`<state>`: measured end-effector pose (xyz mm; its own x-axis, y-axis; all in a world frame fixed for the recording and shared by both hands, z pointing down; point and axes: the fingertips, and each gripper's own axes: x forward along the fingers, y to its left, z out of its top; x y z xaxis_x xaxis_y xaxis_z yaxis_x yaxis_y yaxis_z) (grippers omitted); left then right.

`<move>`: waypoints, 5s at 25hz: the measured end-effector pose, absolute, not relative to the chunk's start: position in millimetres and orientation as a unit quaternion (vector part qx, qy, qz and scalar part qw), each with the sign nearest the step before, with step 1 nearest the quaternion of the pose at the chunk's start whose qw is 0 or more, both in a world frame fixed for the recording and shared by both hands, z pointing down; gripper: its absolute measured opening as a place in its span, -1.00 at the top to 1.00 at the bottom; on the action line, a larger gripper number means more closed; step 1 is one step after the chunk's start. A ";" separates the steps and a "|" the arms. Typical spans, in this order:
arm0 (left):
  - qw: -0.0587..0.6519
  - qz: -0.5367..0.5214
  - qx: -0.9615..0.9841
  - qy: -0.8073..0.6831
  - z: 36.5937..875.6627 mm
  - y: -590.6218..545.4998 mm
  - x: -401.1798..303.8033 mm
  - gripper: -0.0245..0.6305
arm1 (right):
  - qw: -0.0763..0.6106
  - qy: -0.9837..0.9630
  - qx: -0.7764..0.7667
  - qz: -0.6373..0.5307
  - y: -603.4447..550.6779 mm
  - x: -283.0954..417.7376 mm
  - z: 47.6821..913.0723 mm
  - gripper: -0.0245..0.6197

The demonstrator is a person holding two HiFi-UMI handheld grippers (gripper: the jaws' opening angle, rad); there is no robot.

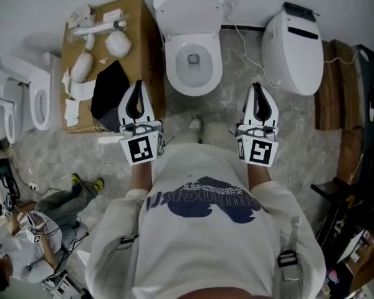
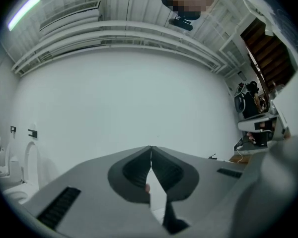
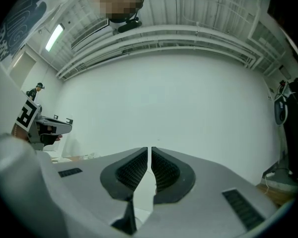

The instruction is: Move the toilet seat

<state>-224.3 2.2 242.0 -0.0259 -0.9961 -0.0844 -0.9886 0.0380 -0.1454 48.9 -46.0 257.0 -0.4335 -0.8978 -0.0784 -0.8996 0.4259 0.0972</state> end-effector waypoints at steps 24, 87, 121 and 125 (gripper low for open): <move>-0.119 -0.071 -0.646 0.750 368.7 -128.4 -261.4 0.93 | -0.070 0.872 -0.483 -0.044 -225.2 42.0 364.9 0.81; -0.631 0.062 -0.568 0.525 906.6 -117.1 -259.2 0.06 | -0.043 0.700 -0.338 -0.628 -175.5 9.1 907.4 0.03; -0.636 0.079 -0.539 0.546 834.8 -123.5 -257.4 0.03 | -0.051 0.688 -0.324 -0.647 -178.5 13.6 832.4 0.08; -0.635 0.094 -0.529 0.555 821.6 -125.9 -259.9 0.03 | -0.047 0.686 -0.320 -0.651 -181.1 11.6 818.2 0.09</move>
